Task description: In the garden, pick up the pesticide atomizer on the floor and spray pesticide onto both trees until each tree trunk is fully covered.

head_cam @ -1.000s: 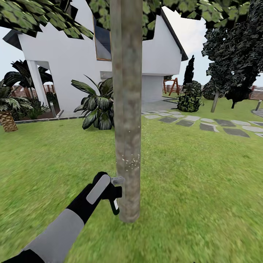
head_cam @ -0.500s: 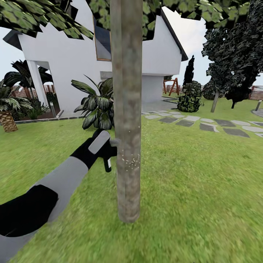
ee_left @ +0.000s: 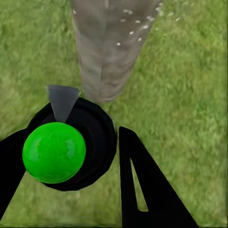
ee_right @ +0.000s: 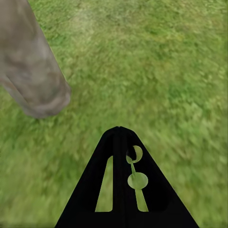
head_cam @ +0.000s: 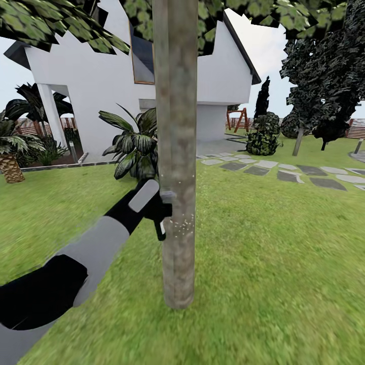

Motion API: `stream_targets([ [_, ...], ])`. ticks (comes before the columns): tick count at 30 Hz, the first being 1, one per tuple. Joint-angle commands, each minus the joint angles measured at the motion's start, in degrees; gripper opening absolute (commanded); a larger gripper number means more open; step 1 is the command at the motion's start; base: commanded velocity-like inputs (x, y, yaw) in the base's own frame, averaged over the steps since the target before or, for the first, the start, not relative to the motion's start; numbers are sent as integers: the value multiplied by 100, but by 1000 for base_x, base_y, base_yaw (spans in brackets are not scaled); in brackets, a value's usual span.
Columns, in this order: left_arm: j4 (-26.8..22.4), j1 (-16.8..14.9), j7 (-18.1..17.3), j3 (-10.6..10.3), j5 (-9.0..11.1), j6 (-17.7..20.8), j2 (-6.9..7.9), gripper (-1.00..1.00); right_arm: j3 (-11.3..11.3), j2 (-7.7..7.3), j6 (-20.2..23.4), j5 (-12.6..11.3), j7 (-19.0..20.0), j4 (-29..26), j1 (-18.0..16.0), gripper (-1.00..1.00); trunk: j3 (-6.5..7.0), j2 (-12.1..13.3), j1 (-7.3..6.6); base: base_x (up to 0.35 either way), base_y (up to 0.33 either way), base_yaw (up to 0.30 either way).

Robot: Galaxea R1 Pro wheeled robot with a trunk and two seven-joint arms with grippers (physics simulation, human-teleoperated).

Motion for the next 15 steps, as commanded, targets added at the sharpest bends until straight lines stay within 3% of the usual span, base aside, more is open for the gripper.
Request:
stream_targets([
  [1,-64,149,64,-25,43,4,8,-100,4,-1,-19,-49,18,4,-1,-100,-1,-5,2,0,0,0],
  [6,-416,809,87,-248,41,4,37,-100,4,-1,-19,-47,18,1,-1,-100,-1,-5,2,0,0,0],
  [15,-489,1350,61,-371,34,4,62,-100,4,-1,-20,-36,24,0,-1,-100,-1,-5,2,0,0,0],
])
